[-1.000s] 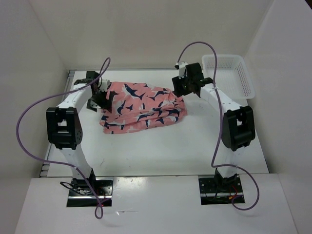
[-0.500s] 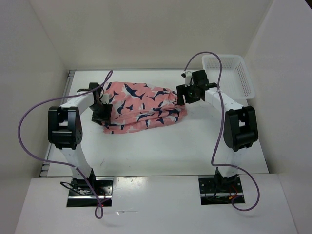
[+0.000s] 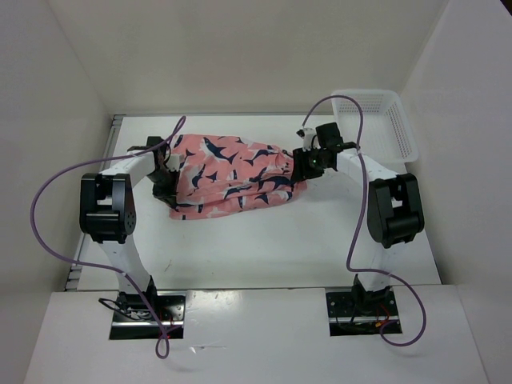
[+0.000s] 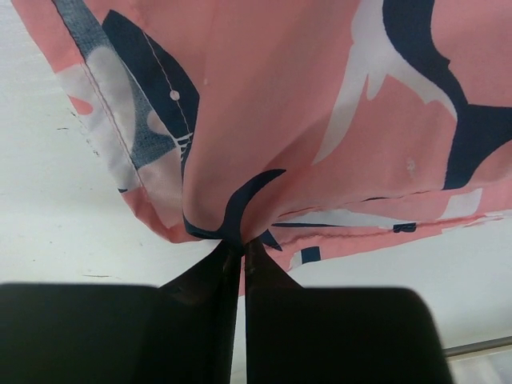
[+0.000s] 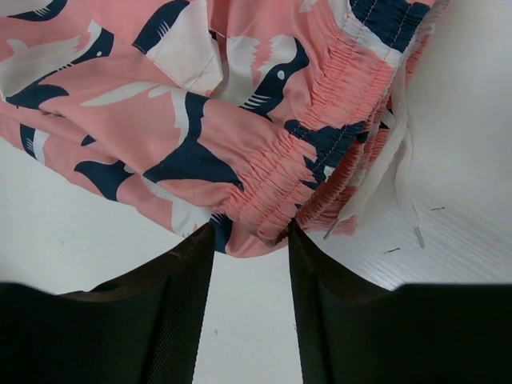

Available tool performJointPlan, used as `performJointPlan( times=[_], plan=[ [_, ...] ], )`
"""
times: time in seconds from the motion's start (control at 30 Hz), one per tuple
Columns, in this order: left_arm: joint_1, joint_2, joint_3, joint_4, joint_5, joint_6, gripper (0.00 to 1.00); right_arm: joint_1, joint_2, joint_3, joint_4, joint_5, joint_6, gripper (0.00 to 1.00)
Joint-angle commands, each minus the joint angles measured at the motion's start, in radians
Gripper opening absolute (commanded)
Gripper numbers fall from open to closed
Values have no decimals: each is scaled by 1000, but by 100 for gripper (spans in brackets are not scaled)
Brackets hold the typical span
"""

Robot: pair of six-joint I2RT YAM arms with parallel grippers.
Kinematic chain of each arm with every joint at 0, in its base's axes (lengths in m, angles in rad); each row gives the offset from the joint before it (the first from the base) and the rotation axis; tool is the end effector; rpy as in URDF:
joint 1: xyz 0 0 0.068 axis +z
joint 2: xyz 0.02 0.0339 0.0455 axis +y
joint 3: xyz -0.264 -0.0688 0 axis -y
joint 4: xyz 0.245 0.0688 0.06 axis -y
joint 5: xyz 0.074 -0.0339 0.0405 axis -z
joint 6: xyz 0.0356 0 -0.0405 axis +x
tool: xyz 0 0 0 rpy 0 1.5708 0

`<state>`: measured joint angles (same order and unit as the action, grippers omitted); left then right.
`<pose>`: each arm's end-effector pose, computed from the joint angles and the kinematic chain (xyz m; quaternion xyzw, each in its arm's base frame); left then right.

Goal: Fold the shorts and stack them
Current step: Fold the shorts

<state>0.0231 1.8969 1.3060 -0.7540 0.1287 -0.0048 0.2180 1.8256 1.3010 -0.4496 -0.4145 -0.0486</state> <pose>0.3659 0.0039 0.1704 -0.0066 0.9916 -0.0629 0.1131 0.3762 0.0980 0.2100 -0.1843 0.9190 0.2203 0.2699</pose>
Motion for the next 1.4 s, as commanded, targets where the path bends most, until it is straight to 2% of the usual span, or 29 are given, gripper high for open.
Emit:
performJointPlan(
  times=[0.0, 0.03, 0.13, 0.17, 0.23, 0.27, 0.5, 0.77, 0.87, 0.9, 0.93, 1.1, 1.2, 1.37],
  plan=[
    [6, 5, 15, 13, 12, 5, 6, 6, -9, 6, 15, -33, 4, 46],
    [6, 5, 15, 13, 3, 5, 6, 6, -9, 6, 15, -33, 4, 43],
    [6, 5, 15, 22, -9, 5, 2, 6, 0, 26, 15, -24, 4, 43],
    [6, 5, 15, 22, -20, 5, 2, 6, 0, 26, 15, -24, 4, 46],
    [6, -4, 24, 22, -29, 5, 1, 6, 0, 47, 15, -14, -16, 60],
    [6, -4, 24, 22, -29, 5, 1, 6, 11, 56, 15, -14, -28, 62],
    [6, -15, 33, 22, -49, 5, 1, 6, 50, 130, 3, -153, -4, 61],
    [6, -15, 33, 22, -49, 5, 1, 6, 69, 47, 45, -50, 27, 42],
    [6, -15, 33, 22, -49, 5, 1, 6, 80, 38, 68, -24, 41, 22],
    [6, -15, 42, 22, -58, 5, 1, 6, 80, 47, 80, -24, 41, 13],
    [6, -15, 42, 22, -58, 5, 1, 6, 89, 59, 80, -33, 23, 0],
    [6, -50, 97, 13, -149, 5, 0, -6, 69, 194, 9, -49, -123, 0],
    [6, -71, 150, -34, -159, 5, 0, -51, 58, 257, -58, -125, -175, 0],
    [15, -133, 211, -119, -159, 5, 0, -69, 15, 290, -158, -136, -319, 0]
  ],
)
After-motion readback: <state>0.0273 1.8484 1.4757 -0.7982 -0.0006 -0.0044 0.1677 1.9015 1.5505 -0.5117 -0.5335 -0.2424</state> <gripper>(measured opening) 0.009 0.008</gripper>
